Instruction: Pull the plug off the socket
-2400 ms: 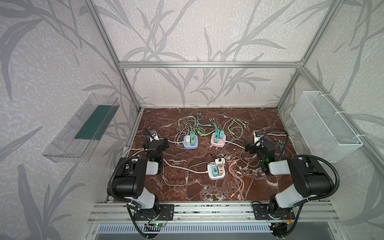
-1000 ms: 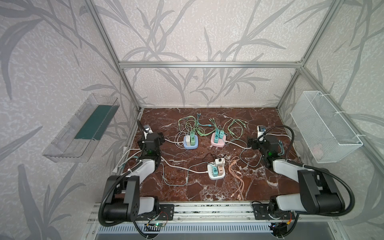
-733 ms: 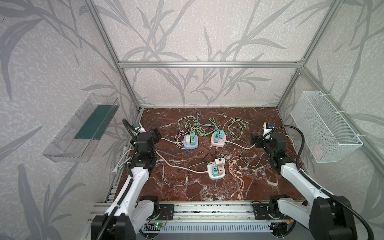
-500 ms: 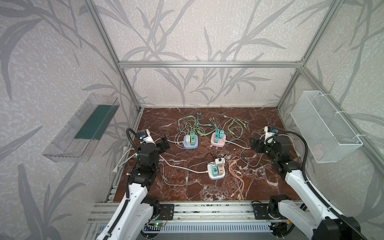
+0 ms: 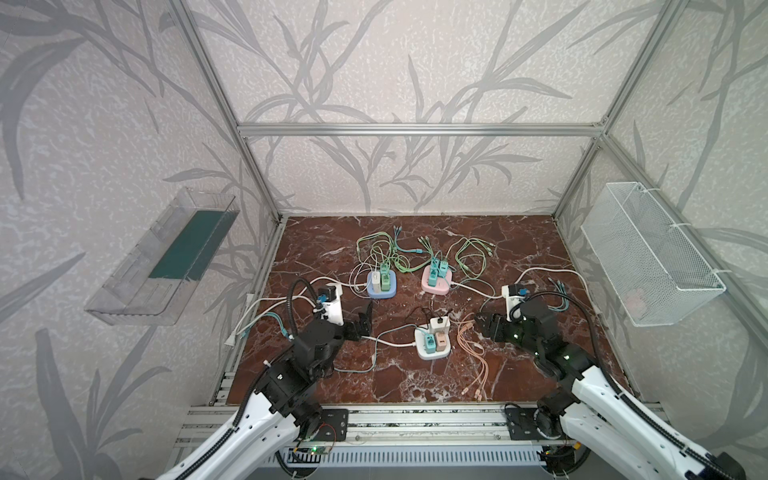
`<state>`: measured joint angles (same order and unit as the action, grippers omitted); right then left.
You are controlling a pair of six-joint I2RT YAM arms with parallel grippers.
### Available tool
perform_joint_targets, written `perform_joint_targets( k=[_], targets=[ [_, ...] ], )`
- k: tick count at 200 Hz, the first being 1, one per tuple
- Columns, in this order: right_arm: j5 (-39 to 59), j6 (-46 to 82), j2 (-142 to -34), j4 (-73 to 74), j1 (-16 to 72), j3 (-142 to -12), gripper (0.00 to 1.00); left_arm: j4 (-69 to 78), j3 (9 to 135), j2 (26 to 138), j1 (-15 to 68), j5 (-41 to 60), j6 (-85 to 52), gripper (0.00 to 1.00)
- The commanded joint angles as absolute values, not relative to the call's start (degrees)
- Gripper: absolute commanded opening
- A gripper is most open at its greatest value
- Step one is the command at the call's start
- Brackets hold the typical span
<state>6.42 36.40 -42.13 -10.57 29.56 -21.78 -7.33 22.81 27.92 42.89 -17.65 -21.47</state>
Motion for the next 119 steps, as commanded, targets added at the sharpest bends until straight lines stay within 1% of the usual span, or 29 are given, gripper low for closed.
perform_joint_targets(
  k=[1,31,76,94,109,119],
  targets=[
    [2.50,43.45,-43.19,-10.40,34.89,-19.76,0.65,-8.63,20.79,28.82,50.04,-22.38,-21.67,0.95],
    [-0.06,45.76,-45.89,-8.26,40.45,-18.91,0.63,-7.97,20.65,31.88,61.31,-28.50,-21.27,0.94],
    [-0.04,48.05,-51.94,-0.48,44.32,-17.46,0.60,-5.60,20.99,39.22,76.20,-33.71,-24.47,0.92],
    [0.49,48.14,-54.93,2.63,44.97,-17.46,0.59,-3.27,20.92,43.66,79.41,-32.07,-24.80,0.92],
    [1.35,48.08,-57.09,4.74,45.09,-17.68,0.57,1.17,20.27,48.12,79.48,-26.59,-22.72,0.86],
    [1.90,48.19,-58.30,5.79,45.09,-17.88,0.57,0.14,21.48,50.90,79.45,-24.69,-21.68,0.82]
  ],
)
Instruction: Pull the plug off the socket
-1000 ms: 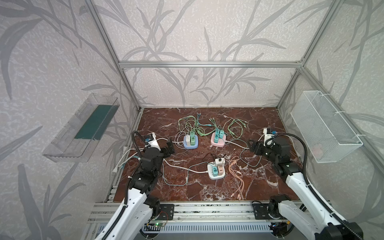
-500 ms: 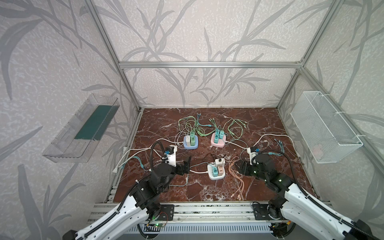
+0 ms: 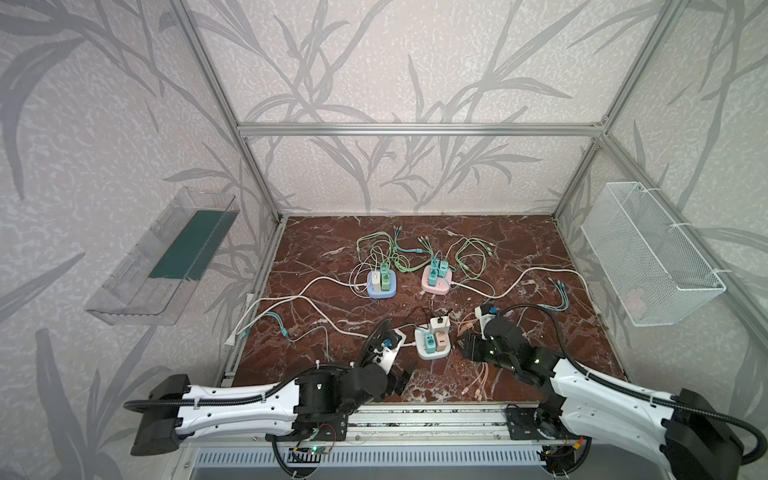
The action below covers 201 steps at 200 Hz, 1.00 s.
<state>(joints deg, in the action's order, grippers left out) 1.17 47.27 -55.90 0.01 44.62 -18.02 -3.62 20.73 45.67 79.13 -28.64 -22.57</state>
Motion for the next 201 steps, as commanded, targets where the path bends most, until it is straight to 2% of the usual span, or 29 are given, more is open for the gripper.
perform_joint_targets(
  k=[1,55,80,117,163,201],
  targets=[
    [1.96,48.17,-58.37,5.89,45.13,-17.86,0.57,0.07,21.64,51.16,79.45,-24.65,-21.43,0.82],
    [3.26,46.78,-62.05,6.61,45.09,-19.51,0.55,2.55,26.26,61.10,73.86,-15.34,-9.89,0.78],
    [2.27,46.52,-61.81,6.29,45.09,-19.35,0.54,8.74,25.33,63.58,71.54,-14.15,-7.12,0.76],
    [2.43,44.44,-62.03,5.92,45.00,-20.10,0.54,13.35,26.08,67.14,65.46,-2.73,-2.76,0.72],
    [4.33,43.20,-63.10,6.32,44.00,-20.22,0.55,15.89,28.59,72.28,61.58,5.65,1.25,0.69],
    [5.84,42.33,-63.80,6.92,42.92,-20.28,0.56,17.44,29.16,75.42,59.73,6.85,3.13,0.67]
  ],
)
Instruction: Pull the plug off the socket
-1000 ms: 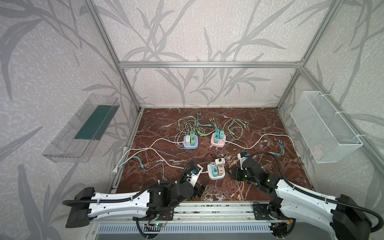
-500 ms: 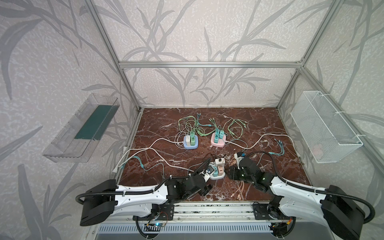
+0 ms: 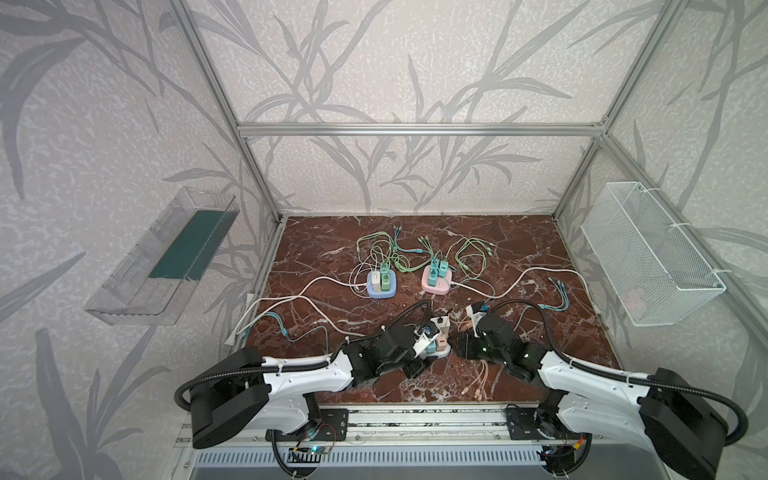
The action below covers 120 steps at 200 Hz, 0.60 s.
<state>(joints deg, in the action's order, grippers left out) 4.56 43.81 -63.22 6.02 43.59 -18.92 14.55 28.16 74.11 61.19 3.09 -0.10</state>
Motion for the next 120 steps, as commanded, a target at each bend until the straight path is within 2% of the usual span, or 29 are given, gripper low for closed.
perform_joint_targets(
  k=[1,120],
  targets=[
    [5.84,42.33,-63.80,6.92,42.92,-20.28,0.56,17.51,29.13,75.42,59.62,6.90,3.19,0.67],
    [11.82,40.96,-66.68,8.63,39.49,-20.40,0.55,16.72,32.33,81.94,56.16,11.12,7.46,0.63]
  ],
)
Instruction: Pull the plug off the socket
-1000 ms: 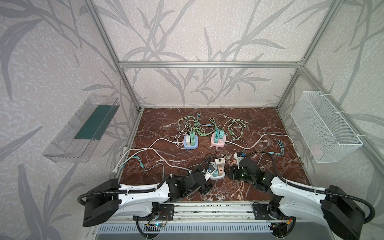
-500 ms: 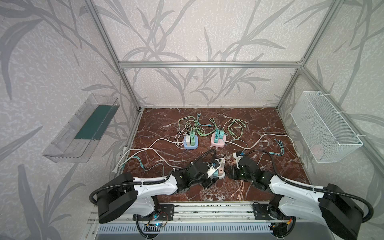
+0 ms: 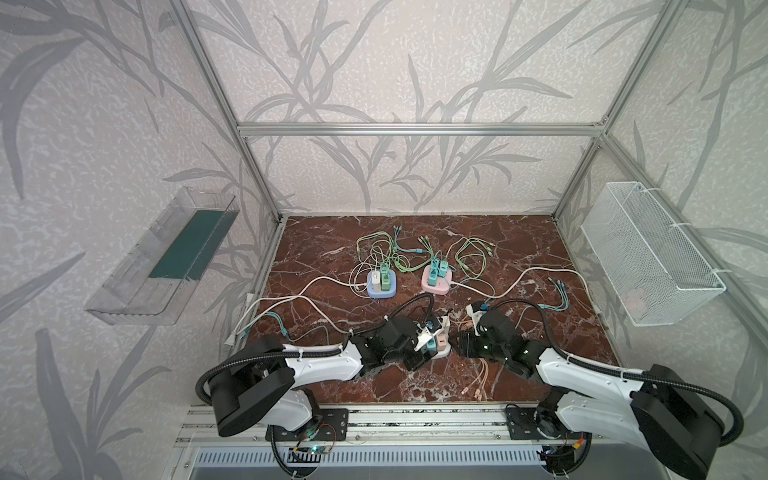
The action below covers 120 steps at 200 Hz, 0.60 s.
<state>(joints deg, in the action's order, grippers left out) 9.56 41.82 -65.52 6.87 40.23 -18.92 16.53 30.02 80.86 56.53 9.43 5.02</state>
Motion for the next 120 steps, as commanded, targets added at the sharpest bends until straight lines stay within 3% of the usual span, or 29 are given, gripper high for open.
perform_joint_targets(
  k=[1,50,120],
  targets=[
    [11.84,40.96,-66.74,8.67,39.48,-20.44,0.55,16.67,32.38,81.97,56.16,11.14,7.55,0.62],
    [14.36,40.47,-68.59,10.46,38.78,-21.00,0.55,18.01,31.81,81.71,56.16,10.46,7.20,0.56],
    [16.36,39.65,-68.21,10.20,36.52,-21.36,0.54,19.29,32.52,82.39,56.25,12.25,5.12,0.31]
  ],
)
